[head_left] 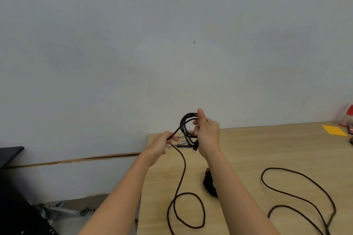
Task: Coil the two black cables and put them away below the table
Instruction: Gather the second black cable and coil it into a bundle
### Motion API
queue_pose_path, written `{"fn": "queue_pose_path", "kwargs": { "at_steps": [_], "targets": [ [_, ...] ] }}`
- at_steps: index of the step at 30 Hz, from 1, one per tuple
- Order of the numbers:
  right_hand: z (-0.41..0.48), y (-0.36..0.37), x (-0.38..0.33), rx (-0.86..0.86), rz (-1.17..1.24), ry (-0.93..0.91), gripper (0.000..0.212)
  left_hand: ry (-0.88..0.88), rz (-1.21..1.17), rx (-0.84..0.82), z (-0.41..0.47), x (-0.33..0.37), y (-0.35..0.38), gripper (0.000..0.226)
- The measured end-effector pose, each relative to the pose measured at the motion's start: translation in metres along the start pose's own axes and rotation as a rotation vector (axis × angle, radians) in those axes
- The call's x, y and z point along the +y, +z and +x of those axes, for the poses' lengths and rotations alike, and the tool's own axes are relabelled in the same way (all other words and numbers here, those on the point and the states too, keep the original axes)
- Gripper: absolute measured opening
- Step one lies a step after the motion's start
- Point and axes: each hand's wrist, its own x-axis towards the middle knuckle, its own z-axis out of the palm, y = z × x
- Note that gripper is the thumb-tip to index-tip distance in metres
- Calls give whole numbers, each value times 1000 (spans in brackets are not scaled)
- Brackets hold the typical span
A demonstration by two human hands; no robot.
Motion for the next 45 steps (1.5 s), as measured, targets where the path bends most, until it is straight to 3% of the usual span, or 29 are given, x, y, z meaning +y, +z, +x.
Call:
{"fn": "queue_pose_path", "kwargs": {
  "at_steps": [2, 4, 7, 12, 14, 16, 19, 22, 26, 30, 34, 36, 38, 39, 43, 45],
  "targets": [
    [6, -3, -4, 111, 56, 24, 43, -37, 179, -111, -3, -1, -4, 54],
    [8, -9, -4, 188, 79, 40, 43, -57, 457, -156, -2, 0, -7, 59],
    [7, -10, 4, 271, 89, 55, 43, -83, 754, -16, -2, 9, -2, 46],
    [5, -3, 1, 278, 290, 98, 42, -51, 878, 182, -2, 11, 11, 41],
    [7, -4, -3, 294, 338, 108, 42, 88, 762, 190, 0, 7, 9, 35],
    [14, -7, -8, 331, 377, 110, 44, 223, 369, 73, -1, 1, 7, 22],
    [22, -12, -17, 363, 447, 103, 42, 256, -109, 3, -4, -13, 1, 6],
    [23, -11, -19, 284, 555, 157, 44, 196, -199, 74, -3, -24, 8, 8],
    [13, 0, -16, 31, 763, 287, 39, 105, -252, 172, 5, -17, 23, 12],
    [-2, 6, -9, -158, 494, 311, 39, 41, -362, 153, 7, 1, 30, 23],
    [-6, 4, -11, -185, 58, 204, 45, -44, -744, -51, 5, 15, 22, 33],
    [-6, 4, -10, -178, -180, 91, 49, -84, -949, -155, 6, 13, 18, 67],
    [-6, 5, -9, -184, -364, -19, 51, -43, -971, -208, 8, 10, 18, 90],
    [-6, 6, -9, -187, -427, -61, 51, -19, -912, -203, 7, 12, 21, 87],
    [-7, 11, -5, -161, -628, -165, 56, 27, -789, -48, 9, 14, 29, 41],
    [-7, 11, -3, -142, -701, -206, 55, 54, -789, -41, 8, 14, 28, 35]
  ]
}}
